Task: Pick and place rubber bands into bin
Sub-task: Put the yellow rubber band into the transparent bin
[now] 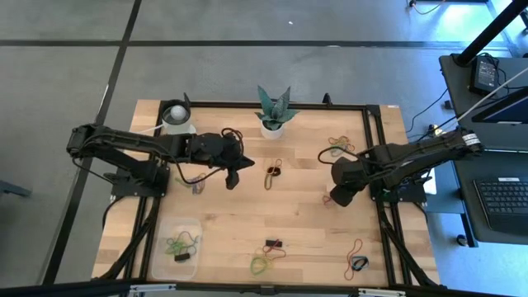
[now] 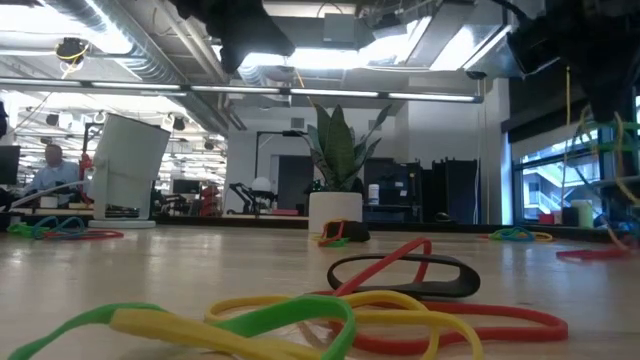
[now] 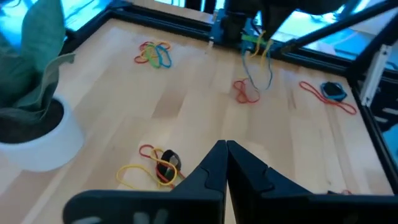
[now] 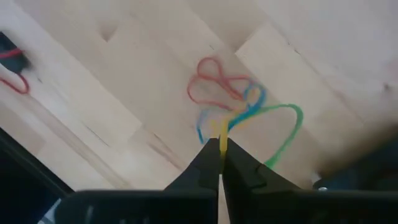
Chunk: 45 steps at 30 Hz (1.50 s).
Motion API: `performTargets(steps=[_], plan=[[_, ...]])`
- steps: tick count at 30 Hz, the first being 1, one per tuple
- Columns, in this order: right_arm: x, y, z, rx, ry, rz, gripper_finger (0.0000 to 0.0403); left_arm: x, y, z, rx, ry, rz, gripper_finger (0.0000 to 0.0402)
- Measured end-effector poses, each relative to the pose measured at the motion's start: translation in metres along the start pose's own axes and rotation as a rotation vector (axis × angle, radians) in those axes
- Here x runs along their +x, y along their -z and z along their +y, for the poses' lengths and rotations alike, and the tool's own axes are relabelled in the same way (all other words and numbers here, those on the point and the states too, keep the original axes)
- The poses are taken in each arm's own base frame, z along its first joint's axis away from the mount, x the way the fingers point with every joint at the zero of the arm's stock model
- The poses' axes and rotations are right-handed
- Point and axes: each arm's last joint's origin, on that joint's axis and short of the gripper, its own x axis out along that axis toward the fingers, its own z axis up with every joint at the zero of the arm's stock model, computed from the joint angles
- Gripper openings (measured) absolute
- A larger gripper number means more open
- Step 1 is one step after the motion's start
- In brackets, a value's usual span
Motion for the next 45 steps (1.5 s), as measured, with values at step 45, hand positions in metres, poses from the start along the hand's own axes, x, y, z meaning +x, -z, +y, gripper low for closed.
performTargets(steps=[45], plan=[[0.005, -0.007, 0.004, 0.051, 0.040, -0.127, 0.0054, -0.013, -0.009, 0.037, 0.050, -0.124, -0.014, 0.0003]])
